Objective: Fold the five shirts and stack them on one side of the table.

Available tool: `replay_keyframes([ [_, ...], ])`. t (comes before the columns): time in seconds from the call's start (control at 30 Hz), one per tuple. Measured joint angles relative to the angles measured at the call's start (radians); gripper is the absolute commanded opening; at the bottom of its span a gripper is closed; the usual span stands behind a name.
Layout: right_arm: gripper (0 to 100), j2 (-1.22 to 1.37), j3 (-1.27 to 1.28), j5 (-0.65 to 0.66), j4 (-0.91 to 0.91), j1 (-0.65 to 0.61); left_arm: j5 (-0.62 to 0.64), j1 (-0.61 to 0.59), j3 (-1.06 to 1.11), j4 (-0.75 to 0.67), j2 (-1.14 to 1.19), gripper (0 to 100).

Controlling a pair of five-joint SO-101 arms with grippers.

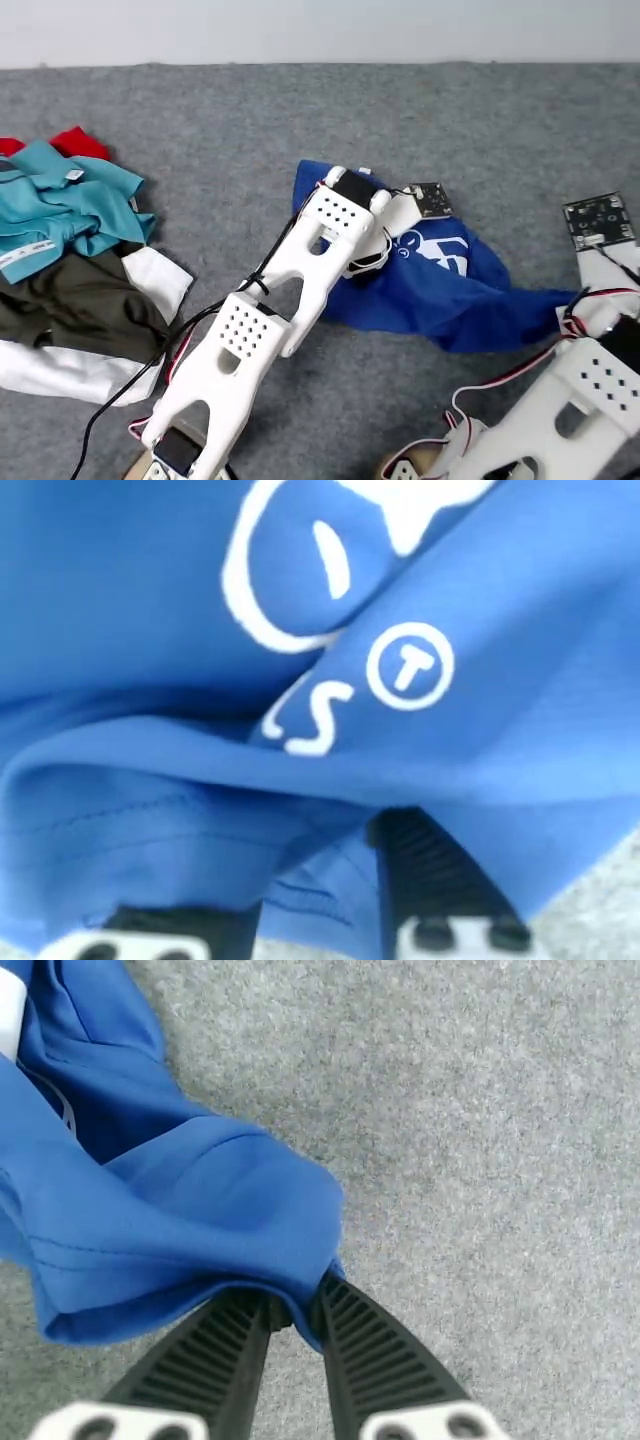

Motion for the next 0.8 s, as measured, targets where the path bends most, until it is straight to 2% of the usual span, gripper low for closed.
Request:
replay_keyframes([
  [0.13,0.9,0.0,0.0,0.0,0.0,0.0,0.0,0.005,0.009,0.005,-0.002,1],
  [0.43,0.9,0.0,0.0,0.0,0.0,-0.002,0.034,-0.008,0.025,0.003,-0.052,1],
  [0.6,0.9,0.0,-0.005,0.0,0.0,-0.003,0.043,-0.061,0.124,0.0,-0.262,1],
  [0.8,0.9,0.0,-0.066,0.0,0.0,-0.005,0.043,-0.115,0.396,0.0,-0.609,1],
])
